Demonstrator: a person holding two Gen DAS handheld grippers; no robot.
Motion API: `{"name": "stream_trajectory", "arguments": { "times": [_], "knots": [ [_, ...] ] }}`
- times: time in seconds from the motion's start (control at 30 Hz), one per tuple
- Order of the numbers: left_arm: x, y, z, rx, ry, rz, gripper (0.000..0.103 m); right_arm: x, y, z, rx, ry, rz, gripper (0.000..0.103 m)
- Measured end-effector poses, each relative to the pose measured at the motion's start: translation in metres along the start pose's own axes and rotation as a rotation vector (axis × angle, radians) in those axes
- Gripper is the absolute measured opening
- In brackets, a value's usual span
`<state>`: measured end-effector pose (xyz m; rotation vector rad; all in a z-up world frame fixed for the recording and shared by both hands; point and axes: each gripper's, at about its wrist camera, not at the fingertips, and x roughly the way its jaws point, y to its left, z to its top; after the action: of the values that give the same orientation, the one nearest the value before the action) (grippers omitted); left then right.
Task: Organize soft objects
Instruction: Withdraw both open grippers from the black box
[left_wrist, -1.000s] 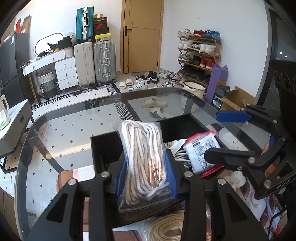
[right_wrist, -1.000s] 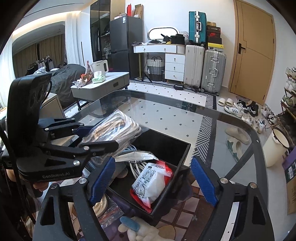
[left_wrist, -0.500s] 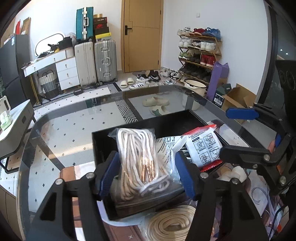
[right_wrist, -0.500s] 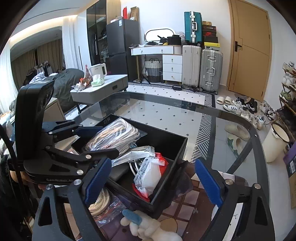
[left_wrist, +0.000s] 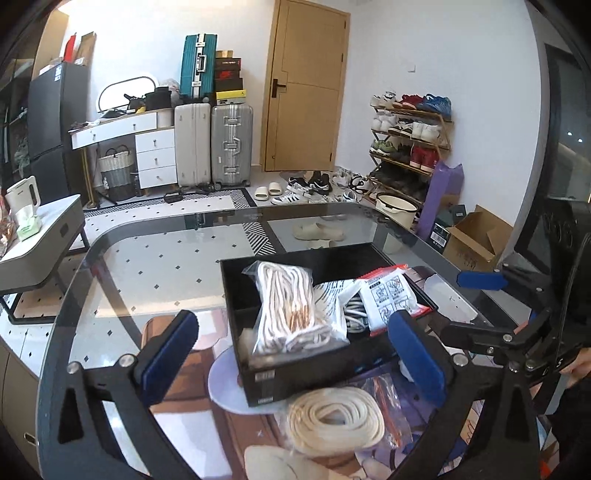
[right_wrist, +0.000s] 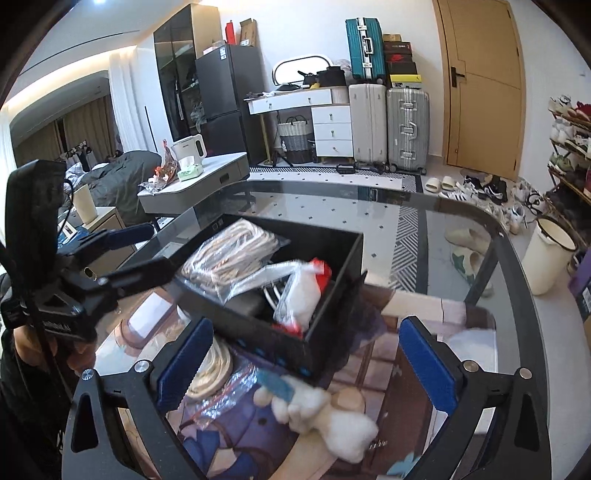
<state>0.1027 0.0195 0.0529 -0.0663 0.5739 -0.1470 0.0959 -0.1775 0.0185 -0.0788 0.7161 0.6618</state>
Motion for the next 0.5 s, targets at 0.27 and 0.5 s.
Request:
{"name": "stream_trajectory", "arguments": {
  "times": [0.27,0.5],
  "knots": [
    [-0.012,0.001,-0.017,-0.026,0.01,0.027,0.103,-0.014,-0.003,-0.022,0.038,0.01,-0.018,0.102],
    [-0.02,-0.003,-0.033,-0.046,0.024,0.035,0.103,-0.019,0.0,-0.035,0.034,0.042,-0.04,0.102]
  ]
}}
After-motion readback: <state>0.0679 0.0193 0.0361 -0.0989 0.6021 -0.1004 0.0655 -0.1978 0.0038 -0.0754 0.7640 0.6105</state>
